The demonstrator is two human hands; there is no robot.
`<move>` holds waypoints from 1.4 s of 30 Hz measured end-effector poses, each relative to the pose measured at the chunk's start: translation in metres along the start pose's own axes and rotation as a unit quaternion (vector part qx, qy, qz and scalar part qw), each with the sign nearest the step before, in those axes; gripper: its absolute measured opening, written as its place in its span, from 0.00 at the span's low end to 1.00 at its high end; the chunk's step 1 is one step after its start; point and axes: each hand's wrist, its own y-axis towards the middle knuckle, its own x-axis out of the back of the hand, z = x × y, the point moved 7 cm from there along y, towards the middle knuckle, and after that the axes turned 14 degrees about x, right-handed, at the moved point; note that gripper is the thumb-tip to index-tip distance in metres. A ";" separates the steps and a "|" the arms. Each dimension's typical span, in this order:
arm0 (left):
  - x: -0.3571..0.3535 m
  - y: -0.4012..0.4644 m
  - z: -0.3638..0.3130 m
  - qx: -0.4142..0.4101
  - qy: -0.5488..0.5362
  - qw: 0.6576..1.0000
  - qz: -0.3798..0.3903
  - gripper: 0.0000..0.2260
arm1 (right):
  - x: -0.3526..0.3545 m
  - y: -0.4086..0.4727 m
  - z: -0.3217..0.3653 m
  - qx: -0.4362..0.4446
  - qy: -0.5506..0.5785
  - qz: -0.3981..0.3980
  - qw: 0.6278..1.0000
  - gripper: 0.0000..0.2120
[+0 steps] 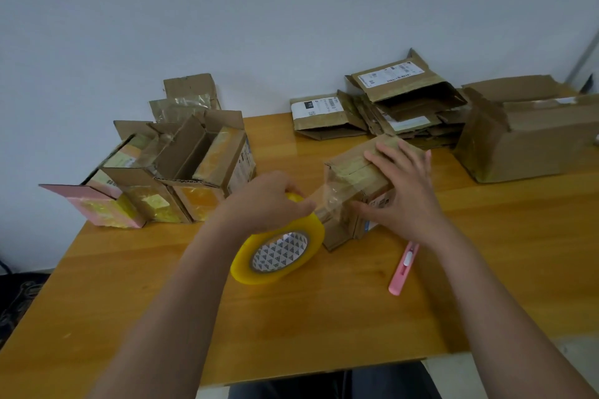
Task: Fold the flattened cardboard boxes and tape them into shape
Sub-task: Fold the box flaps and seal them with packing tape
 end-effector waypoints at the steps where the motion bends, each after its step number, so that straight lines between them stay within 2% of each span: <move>1: 0.001 0.003 -0.001 0.007 0.001 1.000 0.018 0.19 | 0.000 0.000 -0.001 -0.004 0.013 0.000 1.000 0.41; 5: -0.003 0.009 -0.002 0.028 -0.050 0.997 0.060 0.22 | 0.004 0.004 -0.007 -0.005 0.027 0.010 1.000 0.43; 10: -0.013 0.012 0.000 0.036 -0.086 0.993 0.071 0.22 | 0.004 0.005 -0.011 -0.001 0.042 0.015 0.999 0.44; 14: -0.015 0.012 0.003 0.039 -0.054 0.995 0.071 0.22 | 0.006 0.006 -0.009 -0.010 0.046 0.015 0.999 0.45; 16: -0.014 0.011 0.003 0.026 -0.049 0.997 0.057 0.21 | 0.004 0.006 -0.010 -0.017 0.039 0.017 0.999 0.44; 20: -0.009 0.003 -0.003 -0.045 -0.129 0.989 0.049 0.24 | 0.002 0.005 -0.007 -0.007 0.017 0.032 0.999 0.47; 25: -0.016 0.000 -0.013 -0.053 -0.144 0.983 0.102 0.15 | 0.014 -0.005 -0.002 -0.023 0.054 0.033 0.998 0.52; 28: -0.018 0.003 -0.015 -0.046 -0.148 0.983 0.094 0.15 | 0.028 -0.020 -0.002 -0.061 0.066 -0.011 0.996 0.45; 31: -0.018 0.004 -0.012 -0.026 -0.164 0.982 0.093 0.17 | 0.053 -0.042 -0.011 -0.073 0.008 -0.108 0.991 0.20; 32: -0.018 0.005 -0.010 -0.017 -0.172 0.981 0.092 0.18 | 0.055 -0.048 -0.015 -0.080 -0.015 -0.091 0.993 0.13; 33: -0.017 0.006 -0.008 -0.009 -0.177 0.980 0.088 0.19 | 0.051 -0.054 -0.019 -0.088 -0.028 -0.041 0.995 0.10; 35: -0.016 0.007 -0.004 0.003 -0.179 0.981 0.072 0.20 | 0.031 -0.066 -0.021 -0.087 -0.028 0.083 0.992 0.14; 37: -0.014 0.007 -0.001 0.014 -0.185 0.981 0.054 0.17 | 0.013 -0.077 -0.018 -0.080 -0.022 0.154 0.985 0.19; 42: -0.008 0.004 0.005 0.019 -0.217 0.975 0.052 0.10 | 0.008 -0.077 -0.011 -0.044 -0.067 0.153 0.985 0.09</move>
